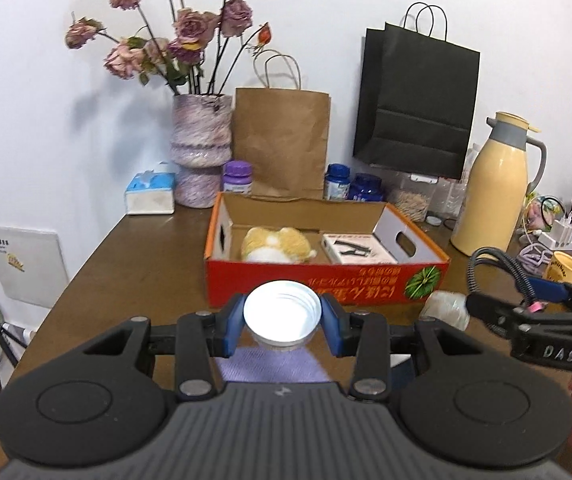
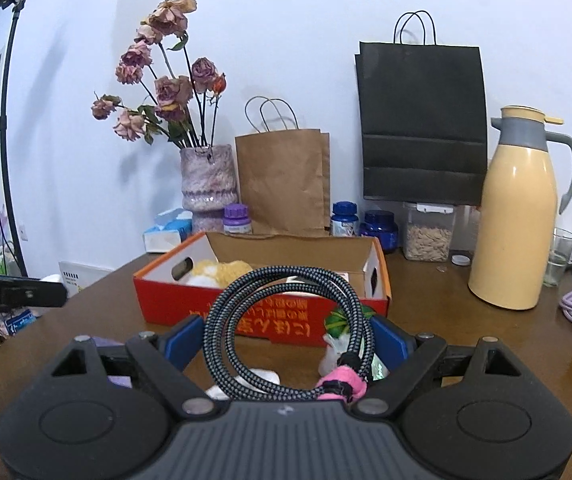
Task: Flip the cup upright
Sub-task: 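Grasp and lift the white cup with the left tool while the right tool lifts the cable, then lower the cup into the red box with the left tool while the right tool lowers the cable in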
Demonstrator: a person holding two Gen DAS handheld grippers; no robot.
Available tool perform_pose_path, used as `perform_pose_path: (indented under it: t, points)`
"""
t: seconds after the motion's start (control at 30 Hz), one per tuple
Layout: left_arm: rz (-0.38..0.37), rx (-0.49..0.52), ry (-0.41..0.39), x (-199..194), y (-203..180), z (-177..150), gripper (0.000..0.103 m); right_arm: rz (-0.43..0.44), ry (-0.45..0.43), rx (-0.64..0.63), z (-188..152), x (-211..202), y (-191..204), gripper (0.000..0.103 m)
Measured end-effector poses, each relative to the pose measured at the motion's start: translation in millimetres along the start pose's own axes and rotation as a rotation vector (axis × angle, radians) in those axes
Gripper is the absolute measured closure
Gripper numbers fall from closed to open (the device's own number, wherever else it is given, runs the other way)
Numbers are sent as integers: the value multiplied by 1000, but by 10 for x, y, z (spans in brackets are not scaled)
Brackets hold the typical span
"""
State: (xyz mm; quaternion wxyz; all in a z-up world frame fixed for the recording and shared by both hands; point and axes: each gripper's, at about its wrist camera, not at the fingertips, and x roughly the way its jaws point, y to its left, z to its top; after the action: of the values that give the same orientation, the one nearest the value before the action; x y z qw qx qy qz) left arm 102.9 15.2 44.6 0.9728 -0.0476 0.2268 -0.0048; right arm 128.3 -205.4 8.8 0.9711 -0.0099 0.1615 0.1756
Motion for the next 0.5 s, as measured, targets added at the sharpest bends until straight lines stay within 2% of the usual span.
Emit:
perform_pose_path:
  t: [0.5]
  points:
    - [1,-16,8,385,-152,404,62,38,-8,20,314,345,95,15]
